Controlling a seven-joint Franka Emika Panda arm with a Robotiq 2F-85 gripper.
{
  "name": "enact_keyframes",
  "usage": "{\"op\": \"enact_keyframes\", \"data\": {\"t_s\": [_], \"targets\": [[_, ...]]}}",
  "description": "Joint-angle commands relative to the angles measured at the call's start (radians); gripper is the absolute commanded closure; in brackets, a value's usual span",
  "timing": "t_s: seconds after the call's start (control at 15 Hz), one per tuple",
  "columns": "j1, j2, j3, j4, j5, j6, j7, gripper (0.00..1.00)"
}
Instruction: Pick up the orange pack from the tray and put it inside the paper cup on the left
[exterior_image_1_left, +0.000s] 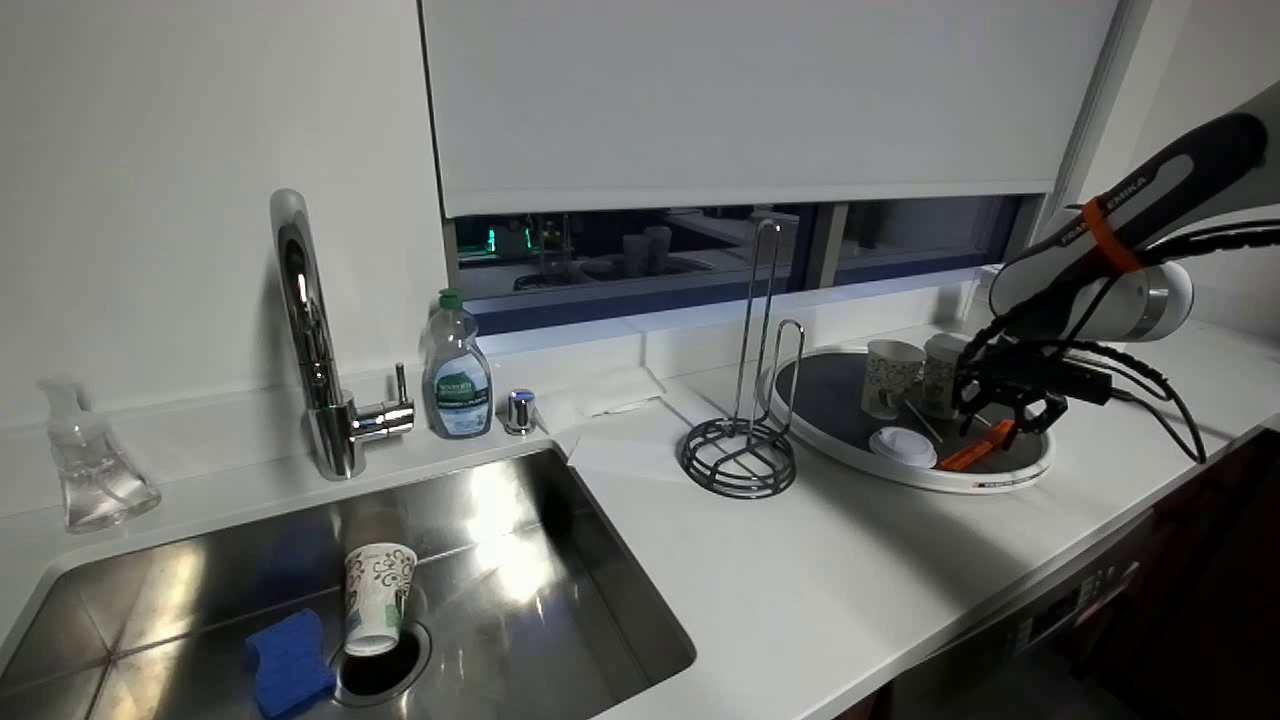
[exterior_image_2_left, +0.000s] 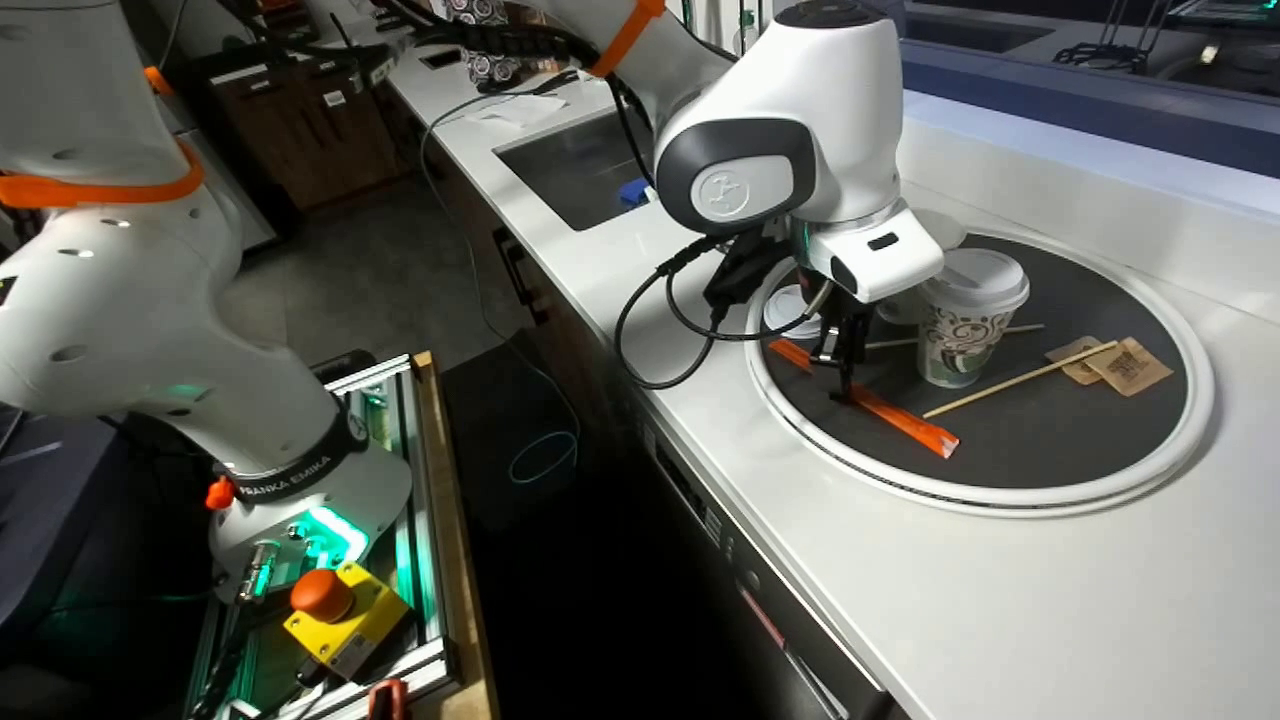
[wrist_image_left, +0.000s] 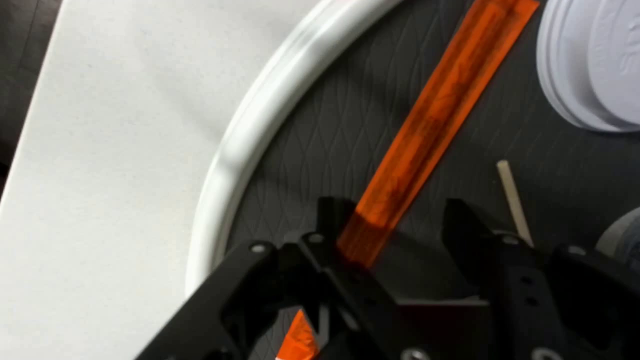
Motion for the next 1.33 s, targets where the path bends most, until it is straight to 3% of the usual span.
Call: {"op": "enact_keyframes", "data": {"t_s": [0.0,0.07,0.2,0.47,0.93,1.07,1.27], "targets": [[0.03,0.051,-0.024,0.045,0.012,-0.011,0.036,0.41],[0.033,0.059,-0.026,0.055,0.012,-0.019,0.041,0.45],[0.042,0.068,-0.032,0.059,0.011,-0.015,0.052,0.66],[0.054,0.045,-0.055,0.045,-0.008,-0.016,0.058,0.98],[0.083,-0.109,-0.103,-0.064,-0.077,-0.045,0.053,1.0],[0.108,-0.221,-0.14,-0.15,-0.172,0.0,0.092,1.0],[0.093,-0.382,-0.136,-0.247,-0.34,0.068,0.167,1.0]]}}
